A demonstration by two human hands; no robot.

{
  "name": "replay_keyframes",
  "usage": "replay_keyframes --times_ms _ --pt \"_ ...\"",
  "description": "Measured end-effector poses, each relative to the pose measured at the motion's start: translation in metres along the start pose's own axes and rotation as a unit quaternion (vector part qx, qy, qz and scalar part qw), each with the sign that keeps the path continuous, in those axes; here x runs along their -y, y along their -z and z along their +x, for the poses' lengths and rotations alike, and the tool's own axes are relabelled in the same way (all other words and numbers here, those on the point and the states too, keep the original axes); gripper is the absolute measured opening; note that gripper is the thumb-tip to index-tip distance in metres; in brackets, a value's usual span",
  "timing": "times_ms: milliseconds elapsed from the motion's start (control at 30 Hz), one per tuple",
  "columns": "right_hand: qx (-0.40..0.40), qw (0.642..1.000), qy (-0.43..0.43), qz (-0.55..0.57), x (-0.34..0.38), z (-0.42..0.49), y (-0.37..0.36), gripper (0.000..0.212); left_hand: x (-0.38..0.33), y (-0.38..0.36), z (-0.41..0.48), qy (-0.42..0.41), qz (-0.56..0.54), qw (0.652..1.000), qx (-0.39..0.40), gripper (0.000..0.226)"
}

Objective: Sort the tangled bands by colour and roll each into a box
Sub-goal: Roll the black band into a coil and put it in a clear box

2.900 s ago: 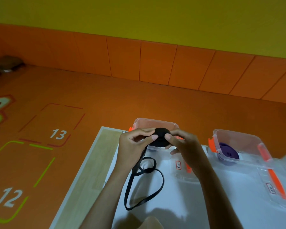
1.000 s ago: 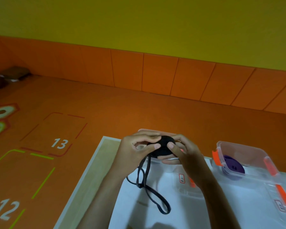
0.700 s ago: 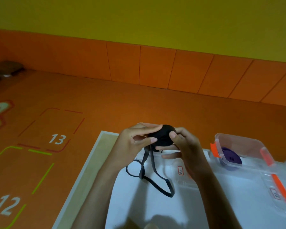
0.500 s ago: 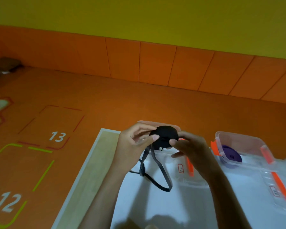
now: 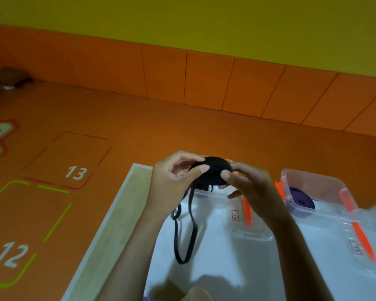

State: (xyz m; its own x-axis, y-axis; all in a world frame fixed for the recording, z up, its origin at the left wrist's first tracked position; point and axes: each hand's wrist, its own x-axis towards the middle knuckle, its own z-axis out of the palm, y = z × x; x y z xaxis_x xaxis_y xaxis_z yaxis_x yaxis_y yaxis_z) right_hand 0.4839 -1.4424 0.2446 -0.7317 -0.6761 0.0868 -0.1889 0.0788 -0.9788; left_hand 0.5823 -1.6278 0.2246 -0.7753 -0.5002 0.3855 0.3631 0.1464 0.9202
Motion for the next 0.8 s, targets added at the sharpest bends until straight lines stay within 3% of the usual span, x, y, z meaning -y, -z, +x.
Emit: replay_keyframes --times_ms 100,200,333,500,567,667,800 --pt "-0.032 0.999 0.01 0.041 0.011 0.004 -0.003 0.014 -0.002 0.004 -0.004 -0.001 -0.034 0.999 -0.003 0.021" --pt "-0.053 0.994 0.019 0.092 0.015 0.007 -0.01 0.01 -0.006 0.015 -0.004 0.015 -0.034 0.999 0.033 0.033" --pt "-0.012 0.99 -0.005 0.143 0.011 0.007 -0.014 0.009 -0.014 0.026 -0.002 0.014 -0.024 0.999 0.021 0.04" --pt "0.056 0.998 0.014 0.026 0.012 0.002 -0.009 0.013 -0.024 0.023 -0.005 -0.018 -0.03 0.999 -0.02 0.025" --pt "0.059 0.997 0.011 0.039 0.012 0.0 -0.012 0.019 -0.024 0.018 -0.008 -0.031 -0.021 0.999 -0.022 0.019" --pt "0.033 0.997 0.009 0.074 0.012 -0.002 -0.019 0.019 -0.019 0.015 -0.012 -0.031 -0.013 0.999 -0.006 0.02" --pt "0.005 0.994 0.007 0.112 0.007 -0.005 -0.019 0.014 -0.012 0.026 -0.013 0.015 -0.032 0.996 0.079 0.033"
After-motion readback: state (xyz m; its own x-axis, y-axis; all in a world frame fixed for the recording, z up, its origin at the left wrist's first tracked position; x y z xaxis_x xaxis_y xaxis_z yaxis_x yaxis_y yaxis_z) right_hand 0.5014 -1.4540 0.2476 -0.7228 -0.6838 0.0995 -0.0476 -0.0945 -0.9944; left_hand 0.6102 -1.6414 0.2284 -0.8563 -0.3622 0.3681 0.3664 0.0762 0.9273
